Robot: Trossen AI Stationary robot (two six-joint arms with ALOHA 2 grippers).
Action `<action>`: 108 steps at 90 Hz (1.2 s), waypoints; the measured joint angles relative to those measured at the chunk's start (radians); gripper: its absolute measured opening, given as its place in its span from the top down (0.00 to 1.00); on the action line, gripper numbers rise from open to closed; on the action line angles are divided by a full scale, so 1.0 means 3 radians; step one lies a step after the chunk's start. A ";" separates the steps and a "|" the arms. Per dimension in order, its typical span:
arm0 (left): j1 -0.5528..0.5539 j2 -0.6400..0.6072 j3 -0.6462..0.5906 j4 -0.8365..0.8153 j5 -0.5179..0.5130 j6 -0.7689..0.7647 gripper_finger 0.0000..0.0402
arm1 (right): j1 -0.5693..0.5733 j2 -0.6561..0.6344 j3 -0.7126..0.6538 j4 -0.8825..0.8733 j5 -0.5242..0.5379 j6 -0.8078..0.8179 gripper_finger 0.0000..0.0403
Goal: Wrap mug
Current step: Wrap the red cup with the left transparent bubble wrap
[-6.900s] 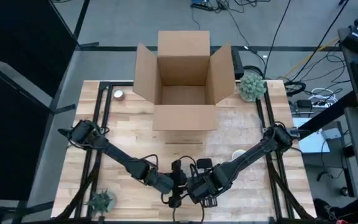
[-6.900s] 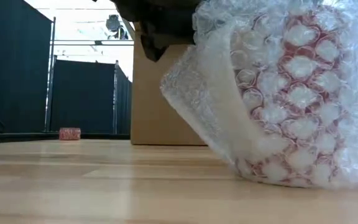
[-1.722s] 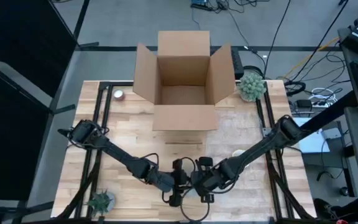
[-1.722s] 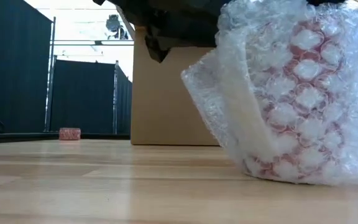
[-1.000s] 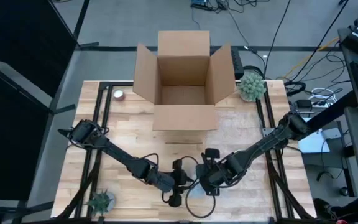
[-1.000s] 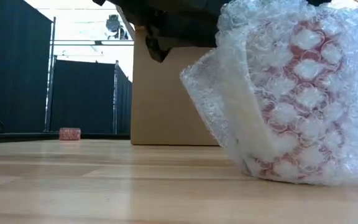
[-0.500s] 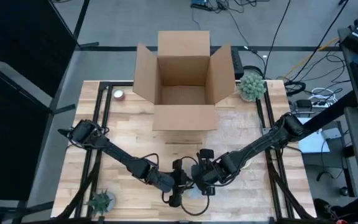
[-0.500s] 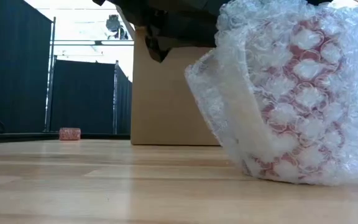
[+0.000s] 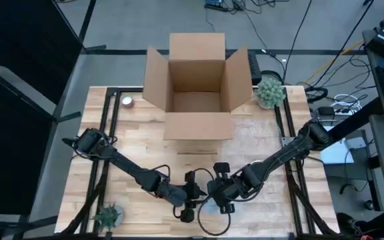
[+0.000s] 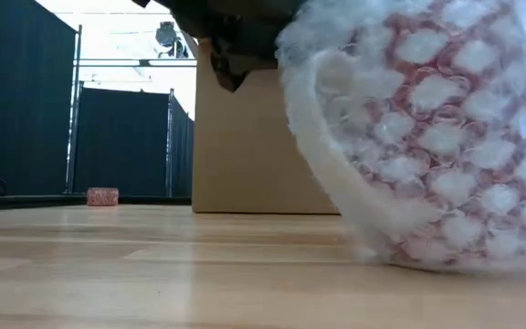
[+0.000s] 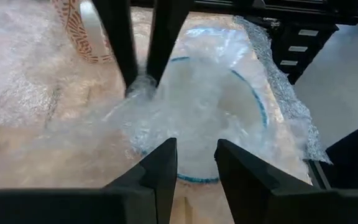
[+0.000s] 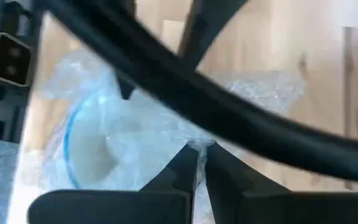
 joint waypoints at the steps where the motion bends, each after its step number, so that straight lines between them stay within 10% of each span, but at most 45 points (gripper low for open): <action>1: 0.0000 0.0000 0.0000 -0.0003 0.0000 -0.0002 0.74 | 0.0008 0.0000 0.0000 0.0001 -0.0004 0.0001 0.99; 108: -0.0108 -0.0384 0.0329 -0.1286 0.0018 -0.0064 0.74 | 0.0106 0.0078 -0.0136 0.0129 0.0149 -0.0158 1.00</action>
